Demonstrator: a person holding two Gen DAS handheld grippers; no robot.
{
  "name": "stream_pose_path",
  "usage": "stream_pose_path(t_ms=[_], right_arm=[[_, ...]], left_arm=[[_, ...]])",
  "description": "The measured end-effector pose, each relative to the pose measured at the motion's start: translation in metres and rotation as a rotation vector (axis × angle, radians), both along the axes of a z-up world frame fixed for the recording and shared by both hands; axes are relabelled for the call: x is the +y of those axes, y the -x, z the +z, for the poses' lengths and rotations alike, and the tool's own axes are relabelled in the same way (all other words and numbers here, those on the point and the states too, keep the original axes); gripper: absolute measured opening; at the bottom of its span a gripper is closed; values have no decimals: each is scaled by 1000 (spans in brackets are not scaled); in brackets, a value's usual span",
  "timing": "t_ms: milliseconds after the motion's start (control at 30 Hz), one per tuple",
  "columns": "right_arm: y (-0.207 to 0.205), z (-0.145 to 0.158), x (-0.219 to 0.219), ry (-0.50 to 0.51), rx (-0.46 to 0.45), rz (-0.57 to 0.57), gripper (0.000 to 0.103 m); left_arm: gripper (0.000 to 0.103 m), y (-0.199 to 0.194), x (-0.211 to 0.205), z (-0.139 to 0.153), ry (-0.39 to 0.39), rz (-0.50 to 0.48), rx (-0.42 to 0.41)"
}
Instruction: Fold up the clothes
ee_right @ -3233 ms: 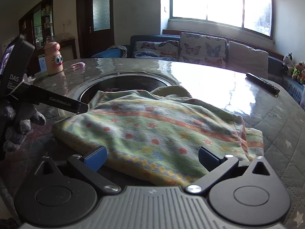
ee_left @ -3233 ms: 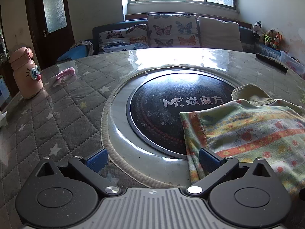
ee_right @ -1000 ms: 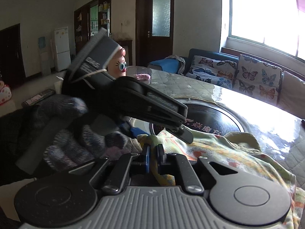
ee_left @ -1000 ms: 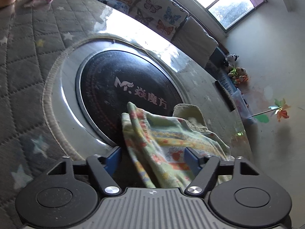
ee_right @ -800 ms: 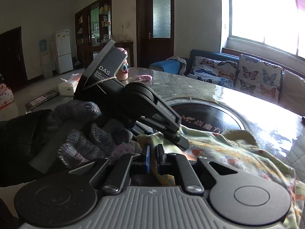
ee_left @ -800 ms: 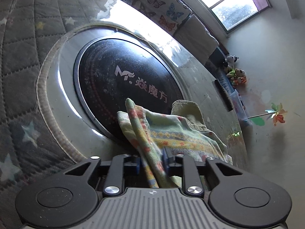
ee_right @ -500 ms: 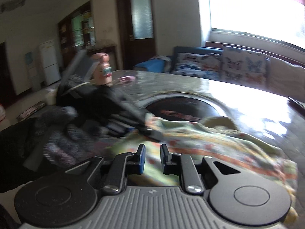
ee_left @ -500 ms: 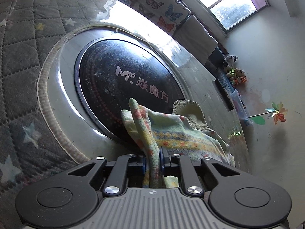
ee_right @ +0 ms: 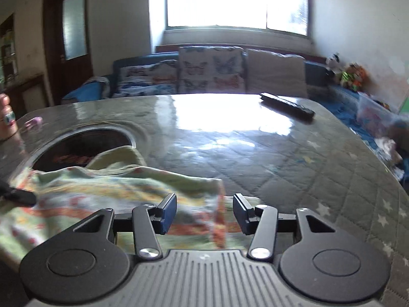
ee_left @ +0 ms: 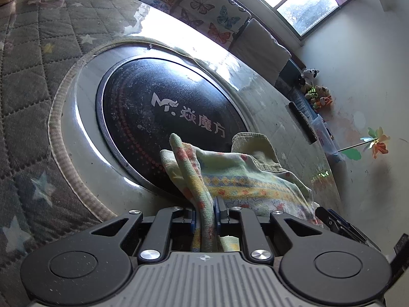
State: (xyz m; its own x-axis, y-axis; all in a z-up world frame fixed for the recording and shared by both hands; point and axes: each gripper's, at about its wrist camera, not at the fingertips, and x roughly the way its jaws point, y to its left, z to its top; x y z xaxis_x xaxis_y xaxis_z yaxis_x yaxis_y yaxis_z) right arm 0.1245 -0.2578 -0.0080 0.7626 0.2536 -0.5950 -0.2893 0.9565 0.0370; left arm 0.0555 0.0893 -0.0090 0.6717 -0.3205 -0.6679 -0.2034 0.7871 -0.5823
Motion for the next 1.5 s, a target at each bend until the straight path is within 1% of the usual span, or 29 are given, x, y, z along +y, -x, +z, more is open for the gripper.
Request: stream_pose_path(t_ms=[33,167,267,300,333,367,400,433,467,500,633,767,967,1133,1300,1500], right_arm=[[-3,-2,-2,-5,8,-11,55],[-11,-11,-17,-56,49,-64,60],[-12,-14,-21,-89,59,-78,62],[-13,-15,-21,-99,59,-79,58],[-12,-15,-20,-101,59,-67,47],[-12,-15,-19,-103,61,-59,40],[-10,-14,-17,-105,62,-49,27],[-8,-13,-14,-106,63,-39,22],[-6,-12,-12,-108,63,-29,19],[-4,-10,-12,-111,55,-26,12],[7,2,-16,-133,13,-22,11],[21,19,-27,-145,-41,-40,10],[24,42,-52,-124,-102,-96,10],[19,54,-85,-117,-140,-182,10],[14,60,-115,-102,-165,-259,10],[8,59,-143,-84,-170,-328,10]], left_arm=[[15,0,0,0,-4,-1,0],[15,-1,-2,1,-20,-7,0],[15,-3,-3,2,-36,-10,1],[15,-3,-3,3,-43,-11,1],[15,-4,-4,3,-51,-12,0],[15,-4,-4,4,-58,-13,-1],[15,-5,-5,5,-66,-13,-3],[15,-5,-5,7,-75,-14,-6],[15,-5,-6,9,-84,-16,-10],[15,-6,-7,11,-93,-18,-14],[12,-10,-12,23,-130,-39,-38],[11,-22,-26,40,-161,-81,-79],[9,-53,-65,57,-197,-162,-115],[9,-79,-108,71,-226,-256,-156],[9,-109,-147,76,-234,-322,-181],[9,-134,-184,72,-252,-387,-188]])
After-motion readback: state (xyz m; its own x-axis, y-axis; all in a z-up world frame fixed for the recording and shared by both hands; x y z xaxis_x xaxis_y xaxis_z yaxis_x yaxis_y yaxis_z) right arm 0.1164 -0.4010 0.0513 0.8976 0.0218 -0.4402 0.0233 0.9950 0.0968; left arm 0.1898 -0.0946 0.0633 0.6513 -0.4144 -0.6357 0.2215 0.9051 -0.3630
